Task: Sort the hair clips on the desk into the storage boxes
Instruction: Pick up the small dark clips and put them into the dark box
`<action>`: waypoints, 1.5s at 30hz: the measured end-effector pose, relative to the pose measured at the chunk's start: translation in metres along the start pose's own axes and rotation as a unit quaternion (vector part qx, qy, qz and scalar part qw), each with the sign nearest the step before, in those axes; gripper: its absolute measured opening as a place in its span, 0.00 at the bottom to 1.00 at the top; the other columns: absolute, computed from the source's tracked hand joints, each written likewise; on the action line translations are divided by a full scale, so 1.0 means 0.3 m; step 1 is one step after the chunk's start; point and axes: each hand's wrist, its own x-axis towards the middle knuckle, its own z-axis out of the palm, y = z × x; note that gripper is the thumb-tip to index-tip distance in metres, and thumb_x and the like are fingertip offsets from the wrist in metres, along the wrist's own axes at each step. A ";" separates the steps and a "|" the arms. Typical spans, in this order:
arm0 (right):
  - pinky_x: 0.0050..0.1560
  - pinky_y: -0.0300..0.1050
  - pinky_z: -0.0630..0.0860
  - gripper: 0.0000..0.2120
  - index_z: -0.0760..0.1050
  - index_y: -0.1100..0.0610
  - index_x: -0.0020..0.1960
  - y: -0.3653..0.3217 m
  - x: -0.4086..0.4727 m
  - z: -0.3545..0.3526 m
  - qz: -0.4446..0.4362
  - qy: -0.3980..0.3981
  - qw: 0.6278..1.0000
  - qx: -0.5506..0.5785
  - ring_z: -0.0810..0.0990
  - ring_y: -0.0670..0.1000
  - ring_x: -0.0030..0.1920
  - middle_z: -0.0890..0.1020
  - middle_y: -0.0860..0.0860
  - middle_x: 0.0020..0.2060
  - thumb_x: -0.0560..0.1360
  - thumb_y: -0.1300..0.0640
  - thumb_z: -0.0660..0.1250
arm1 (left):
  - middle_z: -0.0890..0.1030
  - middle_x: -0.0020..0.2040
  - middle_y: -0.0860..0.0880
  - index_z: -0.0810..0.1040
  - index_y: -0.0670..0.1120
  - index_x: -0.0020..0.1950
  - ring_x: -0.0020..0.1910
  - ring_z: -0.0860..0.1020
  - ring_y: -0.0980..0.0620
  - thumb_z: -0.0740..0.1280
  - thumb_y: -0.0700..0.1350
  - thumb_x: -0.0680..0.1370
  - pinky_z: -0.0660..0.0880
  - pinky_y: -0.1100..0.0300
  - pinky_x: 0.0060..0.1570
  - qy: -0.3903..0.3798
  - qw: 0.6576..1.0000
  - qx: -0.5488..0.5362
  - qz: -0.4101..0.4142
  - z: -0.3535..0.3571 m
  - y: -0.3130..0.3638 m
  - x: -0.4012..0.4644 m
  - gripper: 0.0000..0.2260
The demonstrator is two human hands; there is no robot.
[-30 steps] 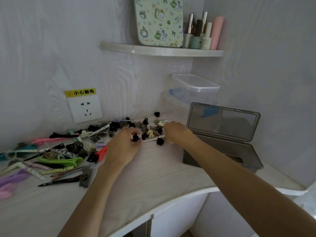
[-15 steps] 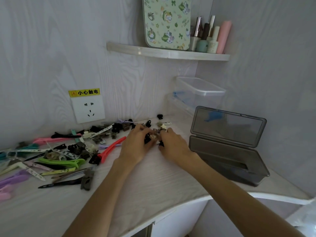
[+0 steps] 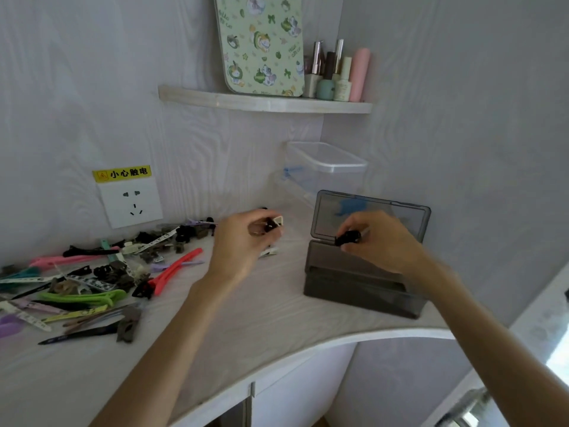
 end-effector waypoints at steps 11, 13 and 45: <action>0.59 0.47 0.75 0.14 0.78 0.49 0.57 0.031 -0.020 -0.008 0.036 -0.029 0.999 -0.022 0.80 0.49 0.53 0.82 0.49 0.54 0.72 0.58 0.69 | 0.81 0.57 0.54 0.77 0.52 0.62 0.50 0.81 0.61 0.71 0.49 0.72 0.77 0.68 0.51 -0.174 0.983 -0.051 -0.033 0.037 0.030 -0.015 0.18; 0.59 0.46 0.76 0.13 0.79 0.49 0.56 -0.026 0.001 0.026 0.015 -0.008 1.000 -0.004 0.80 0.49 0.53 0.82 0.49 0.53 0.74 0.60 0.65 | 0.83 0.53 0.54 0.79 0.53 0.58 0.47 0.81 0.62 0.70 0.46 0.74 0.78 0.64 0.51 -0.113 0.993 -0.006 -0.037 -0.022 -0.041 -0.001 0.12; 0.52 0.41 0.75 0.14 0.77 0.50 0.59 -0.253 0.247 0.544 -0.006 0.142 0.981 0.128 0.78 0.48 0.50 0.79 0.50 0.53 0.74 0.58 0.67 | 0.79 0.55 0.49 0.78 0.53 0.59 0.50 0.77 0.55 0.77 0.48 0.66 0.72 0.64 0.45 -0.369 0.882 0.258 -0.139 -0.239 -0.266 0.248 0.22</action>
